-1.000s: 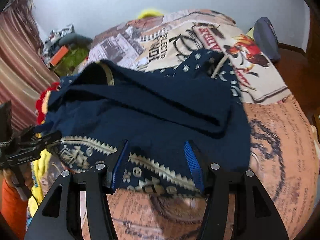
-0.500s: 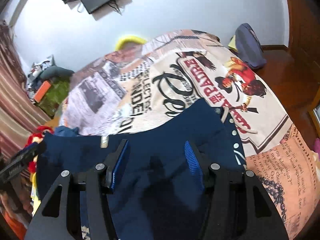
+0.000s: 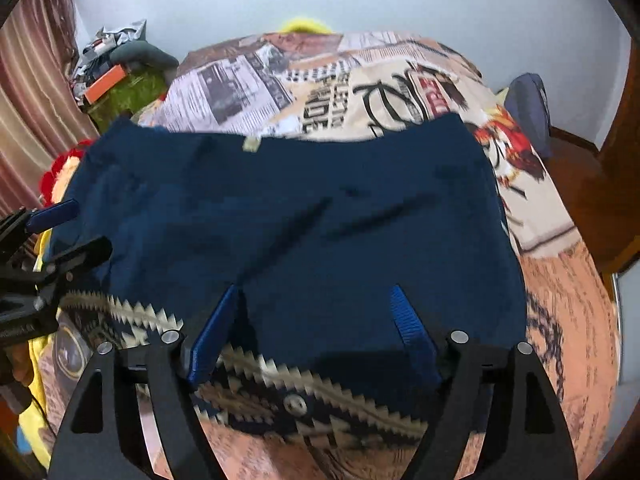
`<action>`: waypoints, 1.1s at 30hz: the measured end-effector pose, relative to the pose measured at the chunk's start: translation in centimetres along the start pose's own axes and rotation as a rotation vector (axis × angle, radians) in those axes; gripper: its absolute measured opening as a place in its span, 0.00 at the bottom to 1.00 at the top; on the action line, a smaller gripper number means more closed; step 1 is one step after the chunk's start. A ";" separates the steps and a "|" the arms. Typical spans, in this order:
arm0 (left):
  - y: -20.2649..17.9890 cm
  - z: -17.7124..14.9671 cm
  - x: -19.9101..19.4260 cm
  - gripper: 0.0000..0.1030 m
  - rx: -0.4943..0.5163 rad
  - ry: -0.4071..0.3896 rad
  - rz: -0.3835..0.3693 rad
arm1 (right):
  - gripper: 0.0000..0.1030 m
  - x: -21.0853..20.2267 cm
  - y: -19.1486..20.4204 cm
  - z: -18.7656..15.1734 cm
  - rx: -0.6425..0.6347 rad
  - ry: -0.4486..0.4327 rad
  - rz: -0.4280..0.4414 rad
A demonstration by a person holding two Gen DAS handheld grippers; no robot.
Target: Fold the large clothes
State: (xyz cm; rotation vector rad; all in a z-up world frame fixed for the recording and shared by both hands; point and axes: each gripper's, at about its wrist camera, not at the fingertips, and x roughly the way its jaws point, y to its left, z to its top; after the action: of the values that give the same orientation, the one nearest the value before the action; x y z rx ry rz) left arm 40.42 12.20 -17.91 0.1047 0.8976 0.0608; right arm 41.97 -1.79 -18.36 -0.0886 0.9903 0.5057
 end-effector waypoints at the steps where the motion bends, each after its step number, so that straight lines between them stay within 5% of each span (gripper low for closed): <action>1: -0.3 -0.3 0.0 0.82 0.010 0.003 0.007 | 0.80 -0.2 -0.4 -0.4 0.014 0.008 -0.002; 8: 1.3 -3.7 0.5 0.89 -0.041 0.060 0.060 | 0.80 -1.5 -5.1 -3.1 0.104 0.058 -0.074; 13: 5.2 -6.3 -1.4 0.99 -0.175 0.066 0.108 | 0.80 -3.3 -8.7 -4.8 0.176 0.062 -0.124; 22: 11.5 -13.6 -3.1 0.99 -0.457 0.138 0.175 | 0.81 -6.8 -10.3 -7.0 0.234 0.017 -0.128; 26: 11.6 -15.2 -3.8 0.99 -0.560 0.081 0.045 | 0.81 -7.1 -9.8 -7.4 0.251 -0.004 -0.101; 31: 10.7 -15.2 -1.9 0.99 -0.696 0.031 -0.276 | 0.81 -6.2 -8.3 -7.4 0.231 0.003 -0.082; 33: 10.6 -14.8 -1.0 0.99 -0.741 0.003 -0.344 | 0.81 -5.8 -7.5 -7.3 0.208 0.009 -0.067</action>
State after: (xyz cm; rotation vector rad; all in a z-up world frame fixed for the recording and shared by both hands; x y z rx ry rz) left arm 28.09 23.55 -25.06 -0.7384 0.8370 0.0691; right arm 37.07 -12.69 -18.88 0.0618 1.0401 0.3391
